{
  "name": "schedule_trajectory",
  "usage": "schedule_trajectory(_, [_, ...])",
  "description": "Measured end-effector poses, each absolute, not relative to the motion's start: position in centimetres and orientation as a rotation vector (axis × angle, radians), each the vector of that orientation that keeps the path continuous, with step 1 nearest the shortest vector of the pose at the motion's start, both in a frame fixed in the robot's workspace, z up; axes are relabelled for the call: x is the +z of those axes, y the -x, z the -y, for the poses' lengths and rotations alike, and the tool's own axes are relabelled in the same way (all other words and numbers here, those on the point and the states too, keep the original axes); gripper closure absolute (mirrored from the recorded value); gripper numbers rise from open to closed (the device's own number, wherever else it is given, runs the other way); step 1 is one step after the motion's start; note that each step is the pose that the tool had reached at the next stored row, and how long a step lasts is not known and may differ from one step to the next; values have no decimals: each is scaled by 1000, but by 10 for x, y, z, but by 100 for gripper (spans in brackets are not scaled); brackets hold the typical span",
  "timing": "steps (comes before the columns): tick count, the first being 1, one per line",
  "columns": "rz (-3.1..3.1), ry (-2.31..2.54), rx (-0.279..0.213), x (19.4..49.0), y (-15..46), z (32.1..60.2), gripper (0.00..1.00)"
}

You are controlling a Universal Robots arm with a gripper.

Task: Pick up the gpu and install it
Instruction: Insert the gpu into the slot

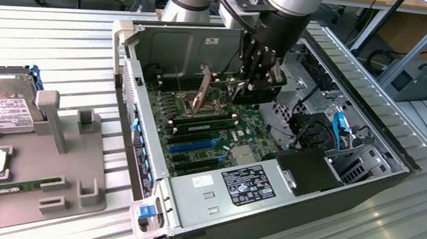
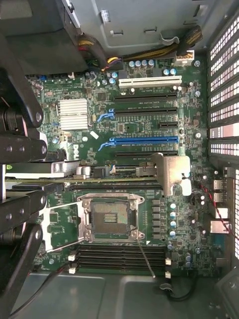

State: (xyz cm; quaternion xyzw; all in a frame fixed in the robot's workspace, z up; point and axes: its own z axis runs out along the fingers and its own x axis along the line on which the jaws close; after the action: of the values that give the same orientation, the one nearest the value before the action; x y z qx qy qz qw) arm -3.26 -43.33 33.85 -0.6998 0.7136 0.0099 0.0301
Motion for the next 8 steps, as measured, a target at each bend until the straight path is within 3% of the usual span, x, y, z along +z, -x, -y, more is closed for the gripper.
schedule_trajectory(8, [-2200, 2157, 31, 336, 34, 433, 73])
